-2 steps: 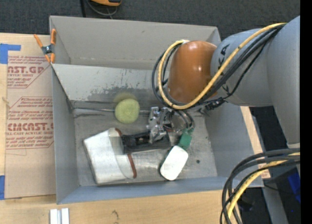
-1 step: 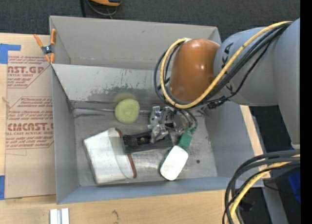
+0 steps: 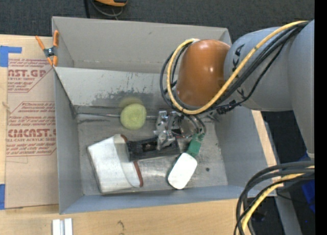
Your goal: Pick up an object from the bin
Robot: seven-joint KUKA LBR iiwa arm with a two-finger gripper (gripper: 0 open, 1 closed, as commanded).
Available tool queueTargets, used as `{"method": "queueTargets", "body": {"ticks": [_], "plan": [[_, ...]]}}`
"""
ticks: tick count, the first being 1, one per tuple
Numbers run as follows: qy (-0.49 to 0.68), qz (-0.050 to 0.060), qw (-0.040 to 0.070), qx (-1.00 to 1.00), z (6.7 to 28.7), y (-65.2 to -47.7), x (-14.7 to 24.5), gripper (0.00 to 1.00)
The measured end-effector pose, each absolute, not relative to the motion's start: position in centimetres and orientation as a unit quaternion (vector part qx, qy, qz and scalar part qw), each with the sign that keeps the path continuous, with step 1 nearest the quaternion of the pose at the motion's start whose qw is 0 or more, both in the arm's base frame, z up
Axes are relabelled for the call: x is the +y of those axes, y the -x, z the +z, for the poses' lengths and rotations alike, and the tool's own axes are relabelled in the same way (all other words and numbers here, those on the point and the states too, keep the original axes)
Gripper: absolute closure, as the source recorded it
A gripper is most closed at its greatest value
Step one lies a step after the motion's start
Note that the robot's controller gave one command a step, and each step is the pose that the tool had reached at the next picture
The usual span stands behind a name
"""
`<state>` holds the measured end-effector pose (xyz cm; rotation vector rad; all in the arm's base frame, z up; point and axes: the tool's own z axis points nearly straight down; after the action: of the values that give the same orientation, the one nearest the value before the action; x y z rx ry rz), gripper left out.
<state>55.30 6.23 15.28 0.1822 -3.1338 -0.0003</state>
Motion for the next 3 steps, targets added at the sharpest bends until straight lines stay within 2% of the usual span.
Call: {"method": "queueTargets", "body": {"ticks": [1,2,3], "plan": [[-0.057,0.0,0.001,-0.998,15.2,-55.1,6.5,1.0],[-0.052,0.0,0.001,-0.999,17.7,-54.7,6.2,1.0],[-0.052,0.0,0.001,-0.999,17.7,-54.7,6.2,1.0]]}}
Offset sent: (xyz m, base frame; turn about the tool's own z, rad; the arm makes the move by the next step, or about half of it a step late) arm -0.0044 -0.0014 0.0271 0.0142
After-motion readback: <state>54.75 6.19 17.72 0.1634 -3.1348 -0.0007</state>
